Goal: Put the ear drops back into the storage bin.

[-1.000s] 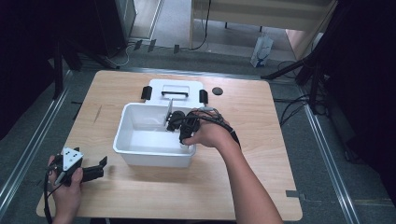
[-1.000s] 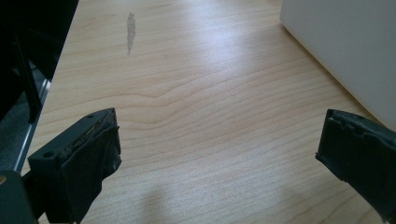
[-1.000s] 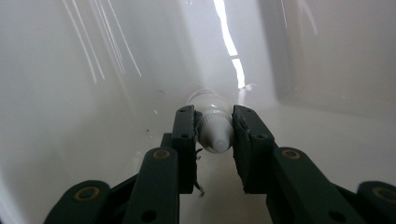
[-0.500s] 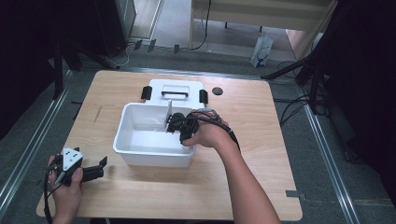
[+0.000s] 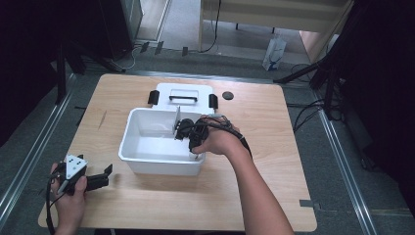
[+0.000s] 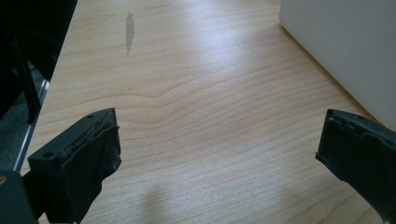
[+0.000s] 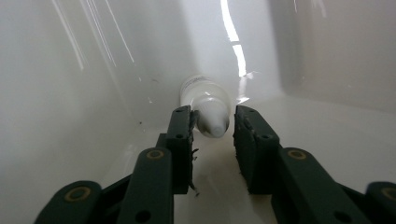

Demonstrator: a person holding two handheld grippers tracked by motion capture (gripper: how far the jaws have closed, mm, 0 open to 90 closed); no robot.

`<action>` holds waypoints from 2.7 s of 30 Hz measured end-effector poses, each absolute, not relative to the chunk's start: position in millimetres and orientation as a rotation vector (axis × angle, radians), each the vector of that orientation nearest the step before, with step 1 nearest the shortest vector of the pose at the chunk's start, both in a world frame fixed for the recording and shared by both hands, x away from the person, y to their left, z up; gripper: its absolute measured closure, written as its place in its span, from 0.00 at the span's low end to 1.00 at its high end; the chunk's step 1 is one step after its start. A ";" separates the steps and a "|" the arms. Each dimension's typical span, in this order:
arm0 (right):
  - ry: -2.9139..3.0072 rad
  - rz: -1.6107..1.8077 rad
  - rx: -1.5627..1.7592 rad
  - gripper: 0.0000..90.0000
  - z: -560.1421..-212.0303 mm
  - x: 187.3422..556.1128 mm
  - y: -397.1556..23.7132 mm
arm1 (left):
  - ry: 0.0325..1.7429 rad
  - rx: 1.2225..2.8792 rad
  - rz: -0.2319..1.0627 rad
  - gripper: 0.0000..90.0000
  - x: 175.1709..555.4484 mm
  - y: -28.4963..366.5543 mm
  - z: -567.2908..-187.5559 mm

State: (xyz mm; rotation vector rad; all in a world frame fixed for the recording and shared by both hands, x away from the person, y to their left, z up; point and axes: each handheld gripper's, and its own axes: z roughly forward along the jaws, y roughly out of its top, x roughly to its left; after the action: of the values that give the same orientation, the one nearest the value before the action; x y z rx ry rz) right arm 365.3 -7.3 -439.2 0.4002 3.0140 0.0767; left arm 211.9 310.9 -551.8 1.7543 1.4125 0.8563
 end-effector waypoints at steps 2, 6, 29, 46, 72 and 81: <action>3.006 0.087 0.412 0.68 -437.4 364.7 -7.2 | 1.412 1.755 0.856 0.00 211.9 311.0 -551.8; 2.987 0.149 0.457 0.57 -428.7 364.0 -8.5 | 1.414 1.751 0.857 0.00 212.1 310.6 -552.0; 2.842 0.373 0.602 0.14 -351.9 349.3 -43.2 | 1.409 1.768 0.862 0.00 212.2 310.4 -551.6; 2.761 0.334 0.766 0.14 -357.9 340.9 -121.4 | 1.400 1.778 0.877 0.00 212.1 308.6 -552.0; 2.612 0.456 1.030 0.13 -426.3 315.7 -224.8 | 1.393 1.795 0.895 0.00 211.6 306.0 -552.3; 2.522 0.564 1.109 0.08 -459.4 297.1 -256.3 | 1.394 1.792 0.904 0.00 211.1 305.8 -552.2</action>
State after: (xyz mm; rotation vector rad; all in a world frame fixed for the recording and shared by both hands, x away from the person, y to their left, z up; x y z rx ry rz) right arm 297.1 -256.3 -459.4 1.1088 2.5218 0.5644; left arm 211.1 305.8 -552.2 1.7924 1.3944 0.9044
